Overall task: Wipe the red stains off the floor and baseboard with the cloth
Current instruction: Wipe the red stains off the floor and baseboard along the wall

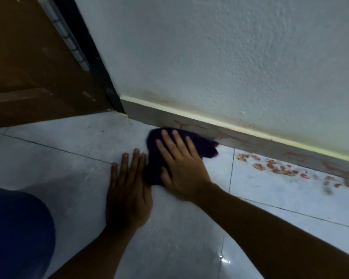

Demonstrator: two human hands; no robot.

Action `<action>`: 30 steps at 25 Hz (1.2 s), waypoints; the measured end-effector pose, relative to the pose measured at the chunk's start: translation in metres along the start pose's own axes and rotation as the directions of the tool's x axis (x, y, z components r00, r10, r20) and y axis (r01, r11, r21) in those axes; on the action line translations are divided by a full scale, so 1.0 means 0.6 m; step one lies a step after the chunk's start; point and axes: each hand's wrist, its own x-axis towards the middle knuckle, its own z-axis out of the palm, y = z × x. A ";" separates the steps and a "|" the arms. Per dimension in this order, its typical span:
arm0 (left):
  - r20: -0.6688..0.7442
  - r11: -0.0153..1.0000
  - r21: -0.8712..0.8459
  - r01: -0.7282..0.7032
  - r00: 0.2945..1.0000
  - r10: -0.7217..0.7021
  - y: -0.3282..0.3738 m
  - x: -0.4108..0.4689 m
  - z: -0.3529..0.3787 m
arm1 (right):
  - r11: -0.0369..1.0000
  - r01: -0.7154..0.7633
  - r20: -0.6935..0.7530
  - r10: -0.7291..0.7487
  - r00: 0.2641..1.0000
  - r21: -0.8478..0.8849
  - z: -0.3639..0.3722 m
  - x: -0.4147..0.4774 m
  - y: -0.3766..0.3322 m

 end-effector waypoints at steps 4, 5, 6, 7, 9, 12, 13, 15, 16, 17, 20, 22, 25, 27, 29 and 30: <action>0.004 1.000 -0.014 0.024 1.000 -0.024 0.000 0.002 -0.004 | 0.982 -0.188 -0.019 0.188 0.982 -0.033 0.009 -0.091 0.050; 0.005 0.999 -0.015 0.037 0.999 -0.036 0.003 0.002 -0.006 | 0.958 -0.281 -0.030 0.280 0.960 -0.063 0.005 -0.145 0.076; 0.003 0.999 -0.018 0.039 0.999 -0.039 0.006 0.002 -0.007 | 0.926 -0.369 -0.030 0.368 0.929 -0.083 -0.002 -0.194 0.098; -0.001 0.999 -0.021 0.036 0.999 -0.036 0.009 0.001 -0.008 | 0.888 -0.449 -0.019 0.450 0.893 -0.101 -0.009 -0.229 0.111; -0.005 0.999 -0.019 0.039 0.999 -0.039 0.010 0.001 -0.008 | 0.854 -0.512 0.019 0.516 0.857 -0.099 -0.014 -0.229 0.106; 0.013 0.999 -0.022 0.028 1.000 -0.028 0.007 0.002 -0.008 | 0.985 -0.173 0.044 0.173 0.984 0.002 -0.017 -0.125 0.049; 0.031 1.000 -0.011 0.023 0.999 -0.023 0.006 0.003 -0.008 | 1.000 -0.029 0.039 0.028 0.999 0.013 -0.016 -0.081 0.028; 0.065 1.000 0.015 0.019 0.998 -0.020 0.003 0.005 -0.010 | 0.995 0.097 0.037 -0.098 0.995 0.009 -0.010 -0.016 0.003; 0.074 1.000 0.017 0.020 0.997 -0.021 0.003 0.005 -0.011 | 0.996 0.086 0.033 -0.085 0.996 -0.024 -0.006 -0.009 0.001; 0.078 1.000 0.014 0.024 0.997 -0.025 0.004 0.005 -0.011 | 0.997 0.043 0.026 -0.042 0.999 -0.060 0.001 -0.020 0.008; 0.049 0.999 0.001 0.044 0.998 -0.044 0.005 0.005 -0.011 | 0.978 -0.198 -0.027 0.197 0.980 -0.069 0.011 -0.129 0.069; 0.037 0.999 -0.019 0.048 0.998 -0.047 0.010 0.003 -0.012 | 0.922 -0.386 -0.040 0.385 0.922 -0.033 0.000 -0.203 0.120; 0.028 0.998 -0.020 0.054 0.998 -0.054 0.013 0.002 -0.014 | 0.871 -0.490 0.010 0.491 0.871 -0.024 -0.010 -0.209 0.130; 0.032 0.999 -0.012 0.050 0.998 -0.049 0.013 0.001 -0.015 | 0.943 -0.331 0.045 0.332 0.942 -0.030 -0.008 -0.156 0.098; 0.042 0.999 0.009 0.044 0.998 -0.044 0.012 0.002 -0.015 | 0.992 -0.124 0.036 0.125 0.991 -0.028 0.001 -0.083 0.053; 0.052 0.999 0.017 0.041 0.998 -0.042 0.011 0.003 -0.015 | 0.995 -0.096 0.025 0.096 0.995 -0.018 0.005 -0.050 0.036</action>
